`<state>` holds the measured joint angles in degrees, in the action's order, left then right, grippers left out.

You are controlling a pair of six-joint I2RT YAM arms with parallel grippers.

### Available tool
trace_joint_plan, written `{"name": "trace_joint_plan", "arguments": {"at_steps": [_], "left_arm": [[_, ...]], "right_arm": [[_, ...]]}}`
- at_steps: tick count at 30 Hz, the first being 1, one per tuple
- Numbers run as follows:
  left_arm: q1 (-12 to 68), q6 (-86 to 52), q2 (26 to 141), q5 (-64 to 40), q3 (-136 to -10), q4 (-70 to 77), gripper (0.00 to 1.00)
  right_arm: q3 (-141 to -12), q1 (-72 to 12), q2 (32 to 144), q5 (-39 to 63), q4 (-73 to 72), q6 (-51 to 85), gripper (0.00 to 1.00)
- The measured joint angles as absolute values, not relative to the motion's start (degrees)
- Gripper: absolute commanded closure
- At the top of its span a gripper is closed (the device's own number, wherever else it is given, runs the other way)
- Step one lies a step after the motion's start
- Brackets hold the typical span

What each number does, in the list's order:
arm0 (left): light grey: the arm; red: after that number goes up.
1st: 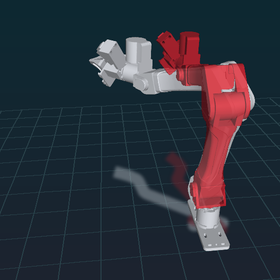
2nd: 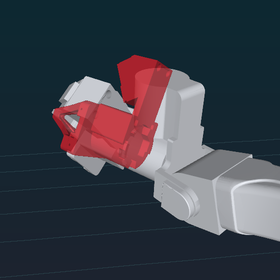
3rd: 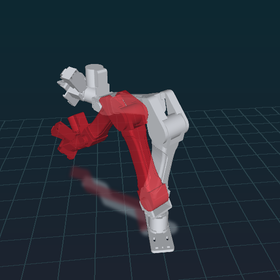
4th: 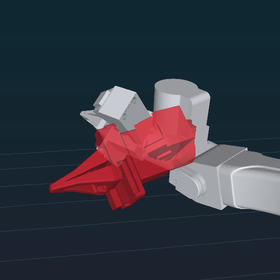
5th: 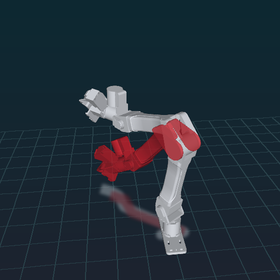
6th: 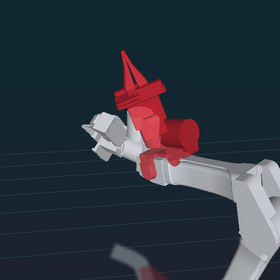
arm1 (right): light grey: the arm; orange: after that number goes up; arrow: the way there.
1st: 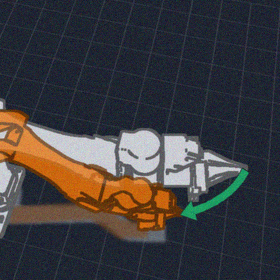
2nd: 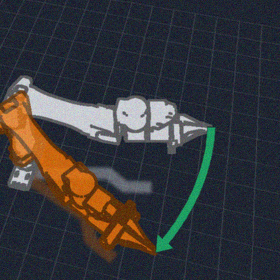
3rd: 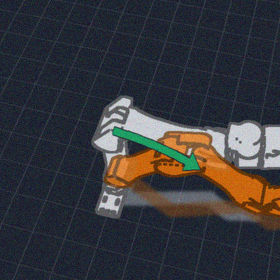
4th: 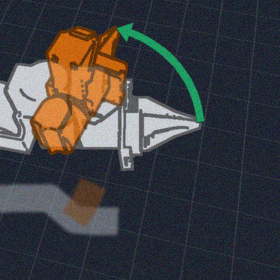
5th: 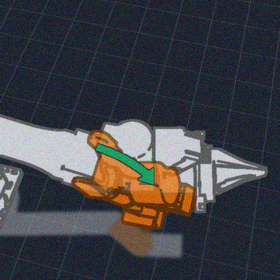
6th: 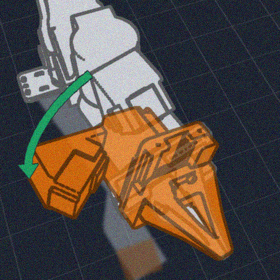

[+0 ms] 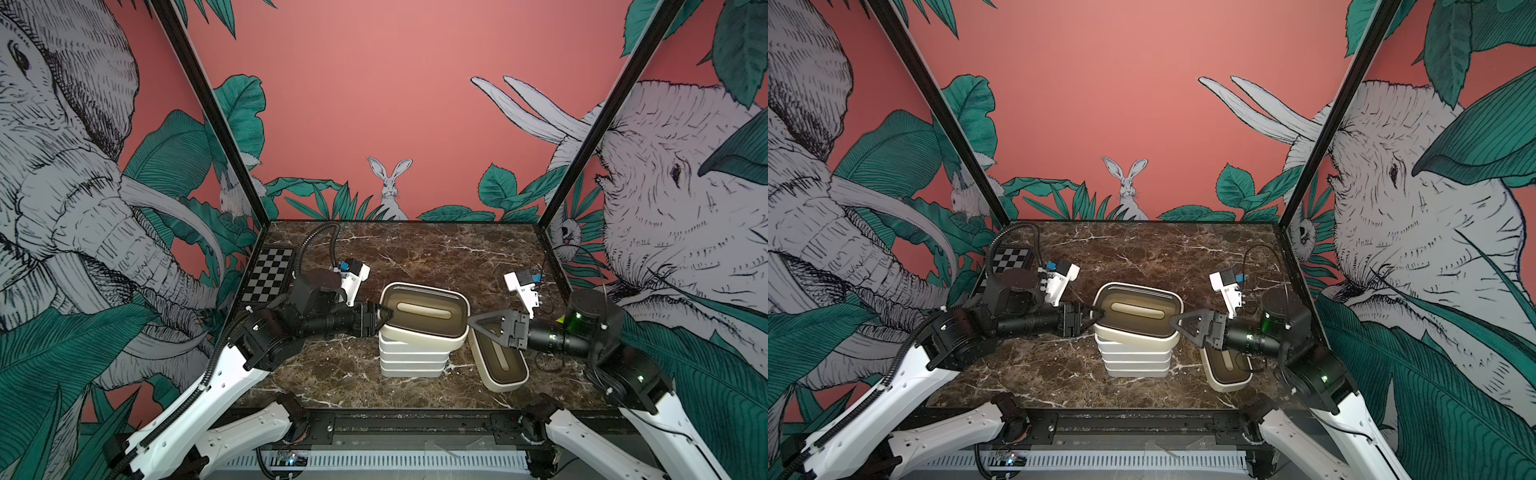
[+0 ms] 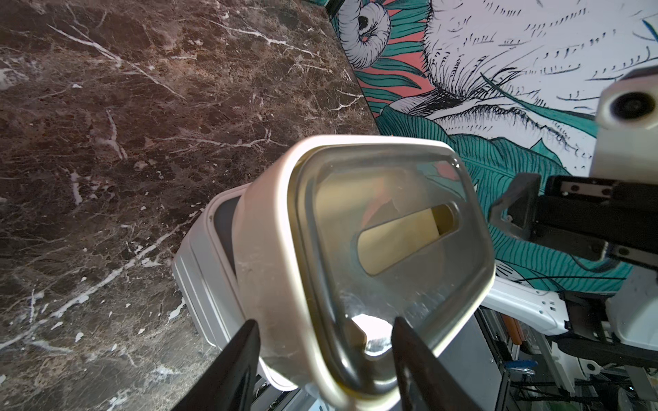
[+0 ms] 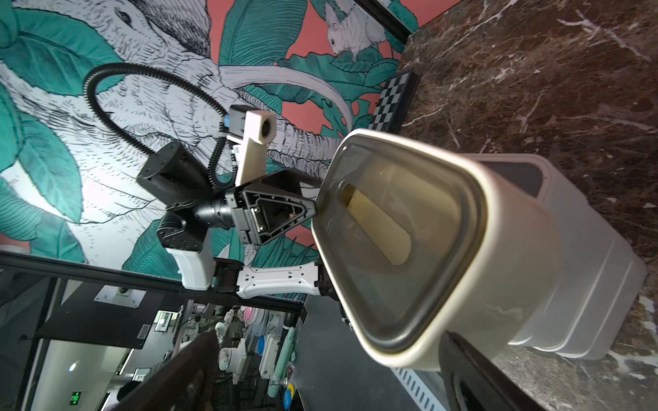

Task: Stack the tissue boxes
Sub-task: Place the tissue box at the tissue box.

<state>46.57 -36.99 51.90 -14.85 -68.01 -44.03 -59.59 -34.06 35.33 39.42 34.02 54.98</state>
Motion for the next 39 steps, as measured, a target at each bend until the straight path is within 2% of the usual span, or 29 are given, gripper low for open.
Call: {"name": "trace_joint_plan", "arguments": {"at_steps": [7,18,39], "left_arm": [[46.6,-36.3,52.2,-12.8,-69.2,-44.2,0.39],[46.6,-36.2,52.9,-11.2,-69.8,-44.3,0.39],[46.6,-36.2,52.6,-11.1,-69.8,-44.3,0.38]], "right_arm": [[-57.9,-39.0,31.5,38.9,32.4,58.7,0.05],[-57.7,-50.3,39.1,34.2,32.1,57.6,0.05],[-59.9,-50.9,42.8,29.3,33.8,53.5,0.03]]}}
